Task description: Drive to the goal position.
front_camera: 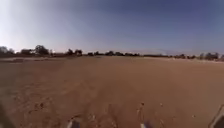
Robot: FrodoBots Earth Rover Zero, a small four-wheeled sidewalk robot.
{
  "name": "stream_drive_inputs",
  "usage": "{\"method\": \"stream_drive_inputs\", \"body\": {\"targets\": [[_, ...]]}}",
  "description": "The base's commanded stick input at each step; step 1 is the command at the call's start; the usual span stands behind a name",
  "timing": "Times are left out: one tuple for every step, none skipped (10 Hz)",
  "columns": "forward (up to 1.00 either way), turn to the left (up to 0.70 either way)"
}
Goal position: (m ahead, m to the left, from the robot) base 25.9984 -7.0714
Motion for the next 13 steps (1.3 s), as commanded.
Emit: {"method": "stream_drive_inputs", "body": {"targets": [[1.00, 0.00], [1.00, 0.00], [1.00, 0.00], [1.00, 0.00], [1.00, 0.00], [1.00, 0.00], [1.00, 0.00], [1.00, 0.00], [1.00, 0.00], [1.00, 0.00], [1.00, 0.00], [1.00, 0.00], [1.00, 0.00]]}}
